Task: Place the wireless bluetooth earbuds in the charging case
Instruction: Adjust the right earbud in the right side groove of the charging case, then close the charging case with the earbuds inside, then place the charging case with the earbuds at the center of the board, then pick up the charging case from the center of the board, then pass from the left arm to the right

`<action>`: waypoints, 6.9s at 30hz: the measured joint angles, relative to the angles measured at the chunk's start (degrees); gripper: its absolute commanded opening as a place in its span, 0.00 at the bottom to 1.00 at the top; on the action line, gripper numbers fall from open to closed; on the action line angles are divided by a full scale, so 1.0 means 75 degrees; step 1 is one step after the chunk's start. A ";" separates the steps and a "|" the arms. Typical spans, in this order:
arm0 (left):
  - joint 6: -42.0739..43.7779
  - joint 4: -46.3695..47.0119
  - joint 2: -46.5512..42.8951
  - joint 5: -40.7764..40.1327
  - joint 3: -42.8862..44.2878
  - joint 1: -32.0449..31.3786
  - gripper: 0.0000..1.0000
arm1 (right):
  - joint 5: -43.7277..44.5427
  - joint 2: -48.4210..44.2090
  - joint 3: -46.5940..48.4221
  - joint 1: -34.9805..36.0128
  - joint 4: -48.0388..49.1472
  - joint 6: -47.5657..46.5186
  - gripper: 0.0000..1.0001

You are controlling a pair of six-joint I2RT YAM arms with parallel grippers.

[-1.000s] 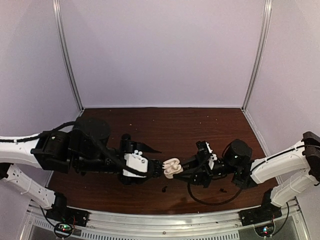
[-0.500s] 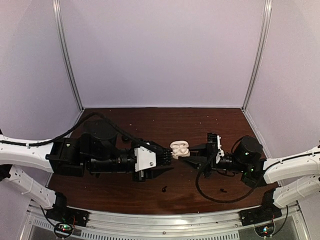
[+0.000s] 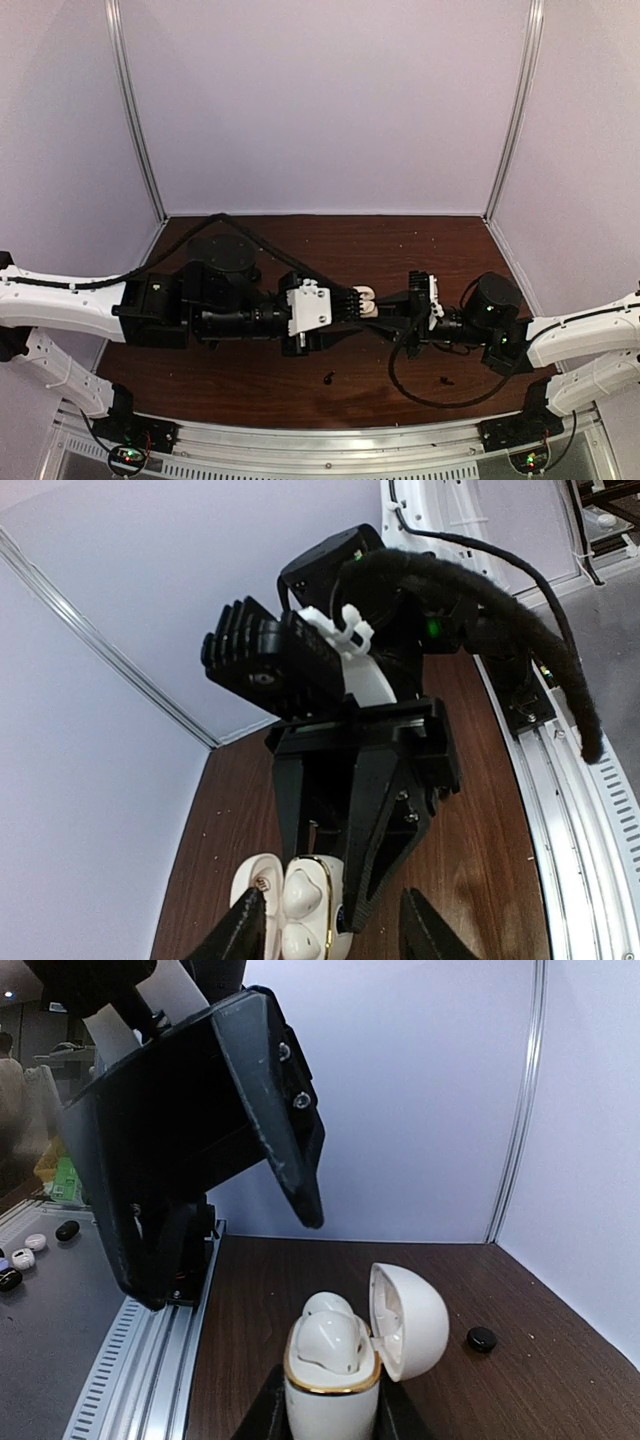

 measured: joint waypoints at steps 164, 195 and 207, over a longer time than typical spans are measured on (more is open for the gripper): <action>-0.5123 -0.1332 0.5485 0.1317 0.1513 0.7405 0.70 | -0.0117 0.3587 0.3281 -0.4622 -0.2873 0.3605 0.82; -0.3716 0.0227 0.3733 0.1207 -0.0329 0.4765 0.34 | -0.1180 0.3086 0.1804 -0.4430 -0.2328 0.4616 0.75; -0.2445 0.2133 0.2836 0.0259 -0.0950 0.3089 0.32 | -0.1539 0.3086 0.1416 -0.3197 -0.1524 0.5668 0.68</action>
